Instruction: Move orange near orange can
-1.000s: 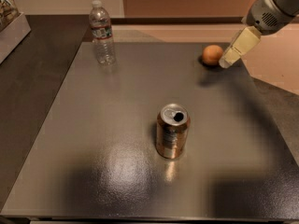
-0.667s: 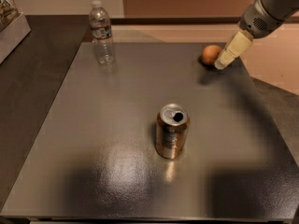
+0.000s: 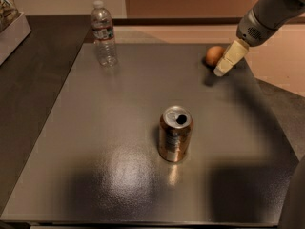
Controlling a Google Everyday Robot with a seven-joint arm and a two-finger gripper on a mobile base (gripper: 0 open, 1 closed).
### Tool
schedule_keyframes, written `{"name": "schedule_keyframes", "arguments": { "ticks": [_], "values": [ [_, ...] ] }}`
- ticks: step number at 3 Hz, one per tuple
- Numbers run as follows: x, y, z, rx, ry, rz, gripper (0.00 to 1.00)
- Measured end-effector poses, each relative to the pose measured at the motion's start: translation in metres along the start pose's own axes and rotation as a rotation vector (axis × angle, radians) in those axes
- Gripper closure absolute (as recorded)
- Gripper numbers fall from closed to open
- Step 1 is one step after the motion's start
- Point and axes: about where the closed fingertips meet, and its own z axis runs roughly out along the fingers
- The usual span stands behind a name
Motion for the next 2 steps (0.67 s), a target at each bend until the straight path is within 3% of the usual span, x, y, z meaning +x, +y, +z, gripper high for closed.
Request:
{"name": "schedule_keyframes", "arguments": {
  "ticks": [2],
  "values": [
    [-0.006, -0.008, 0.028, -0.026, 0.005, 0.004, 0.0]
  ]
}}
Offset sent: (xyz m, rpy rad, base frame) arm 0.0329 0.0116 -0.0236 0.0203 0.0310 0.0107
